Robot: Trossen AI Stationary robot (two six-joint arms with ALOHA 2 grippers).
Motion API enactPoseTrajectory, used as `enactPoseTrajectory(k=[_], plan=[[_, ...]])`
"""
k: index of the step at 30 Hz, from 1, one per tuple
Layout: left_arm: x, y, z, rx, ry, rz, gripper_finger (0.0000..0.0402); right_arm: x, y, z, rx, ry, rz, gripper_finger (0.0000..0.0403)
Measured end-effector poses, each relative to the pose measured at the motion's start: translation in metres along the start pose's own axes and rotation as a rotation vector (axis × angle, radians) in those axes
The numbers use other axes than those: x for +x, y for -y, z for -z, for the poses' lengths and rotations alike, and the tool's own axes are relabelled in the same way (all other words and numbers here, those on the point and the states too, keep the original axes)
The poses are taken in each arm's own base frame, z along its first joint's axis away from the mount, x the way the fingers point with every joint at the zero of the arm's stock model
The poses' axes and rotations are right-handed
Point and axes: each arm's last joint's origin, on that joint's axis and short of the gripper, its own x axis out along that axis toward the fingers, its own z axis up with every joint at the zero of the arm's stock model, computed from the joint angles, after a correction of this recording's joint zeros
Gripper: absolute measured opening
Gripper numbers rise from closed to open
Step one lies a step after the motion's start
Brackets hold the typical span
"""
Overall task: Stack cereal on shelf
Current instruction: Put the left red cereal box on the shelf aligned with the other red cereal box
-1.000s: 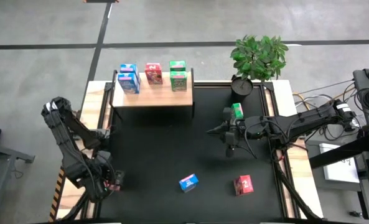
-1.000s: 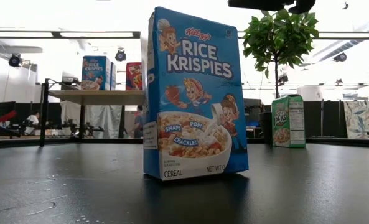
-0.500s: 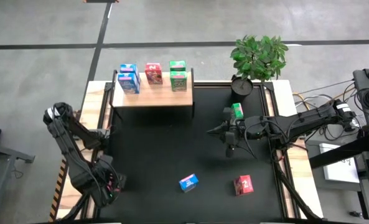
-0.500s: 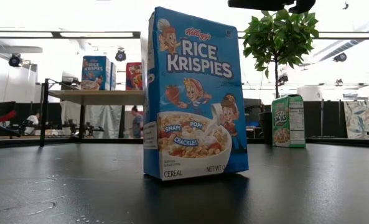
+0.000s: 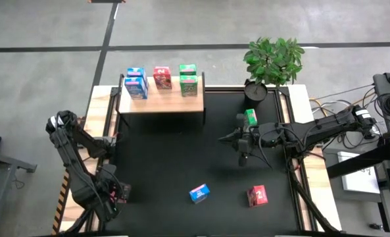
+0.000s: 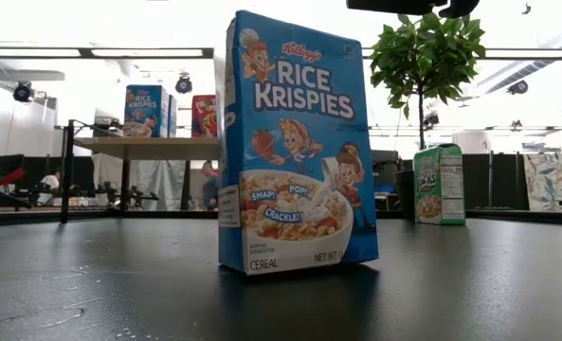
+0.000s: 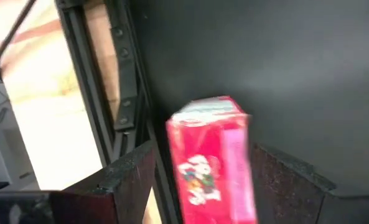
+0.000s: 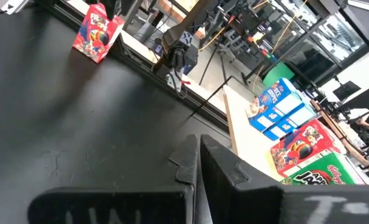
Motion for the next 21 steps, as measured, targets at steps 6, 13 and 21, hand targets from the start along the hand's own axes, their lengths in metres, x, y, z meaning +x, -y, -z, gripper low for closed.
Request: enactPoseTrajectory(k=[6, 13, 21], plan=[[0.003, -0.004, 0.001, -0.012, 0.021, -0.008, 0.0247, 0.0, 0.0, 0.0, 0.009, -0.001, 0.0, 0.0009], [0.014, -0.003, 0.002, -0.009, 0.03, -0.012, 0.0247, 0.0, 0.0, 0.0, 0.011, -0.001, -0.001, 0.0009], [0.025, -0.001, 0.005, -0.008, 0.005, 0.013, 0.0247, 0.0, 0.0, 0.0, 0.008, -0.001, -0.001, 0.0009]])
